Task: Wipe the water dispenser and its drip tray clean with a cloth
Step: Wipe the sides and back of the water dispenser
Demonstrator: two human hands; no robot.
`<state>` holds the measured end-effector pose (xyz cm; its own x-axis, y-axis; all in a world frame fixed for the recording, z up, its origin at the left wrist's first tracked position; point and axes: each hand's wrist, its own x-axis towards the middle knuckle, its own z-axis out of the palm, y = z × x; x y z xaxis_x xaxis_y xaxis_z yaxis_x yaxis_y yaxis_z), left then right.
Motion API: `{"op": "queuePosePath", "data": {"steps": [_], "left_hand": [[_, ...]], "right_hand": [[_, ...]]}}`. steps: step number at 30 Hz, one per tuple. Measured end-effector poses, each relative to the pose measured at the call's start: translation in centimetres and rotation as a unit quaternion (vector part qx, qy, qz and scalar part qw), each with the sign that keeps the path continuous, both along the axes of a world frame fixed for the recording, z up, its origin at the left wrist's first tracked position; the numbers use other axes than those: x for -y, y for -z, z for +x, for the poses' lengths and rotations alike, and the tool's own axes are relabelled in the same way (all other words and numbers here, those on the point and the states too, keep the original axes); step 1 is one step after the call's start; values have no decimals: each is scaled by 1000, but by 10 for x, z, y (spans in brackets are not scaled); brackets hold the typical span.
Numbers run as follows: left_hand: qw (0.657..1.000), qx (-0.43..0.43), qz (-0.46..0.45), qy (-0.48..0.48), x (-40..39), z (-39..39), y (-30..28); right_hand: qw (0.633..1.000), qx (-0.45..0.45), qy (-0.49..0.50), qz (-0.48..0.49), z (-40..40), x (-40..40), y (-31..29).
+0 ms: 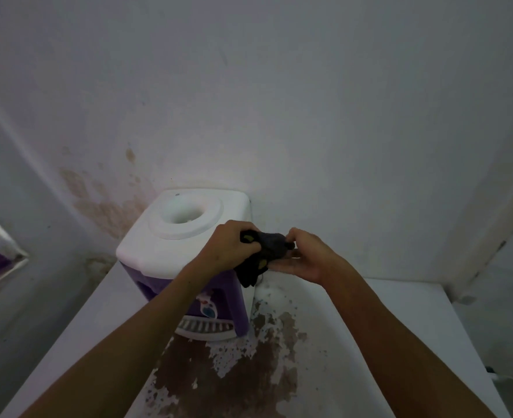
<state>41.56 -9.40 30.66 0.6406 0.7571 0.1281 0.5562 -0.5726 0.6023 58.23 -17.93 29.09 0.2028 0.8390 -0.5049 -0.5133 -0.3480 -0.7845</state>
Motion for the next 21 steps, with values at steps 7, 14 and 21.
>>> {"op": "queuePosePath", "data": {"steps": [7,14,21], "left_hand": [[992,61,-113,14,-9,-12,-20],[985,103,-130,39,-19,-11,-22],[996,-22,82,38,-47,-14,-7]], "right_hand": [[907,378,-157,100,6,-3,12],[945,232,-98,210,1,2,23],[968,180,80,155,12,-7,41]]}}
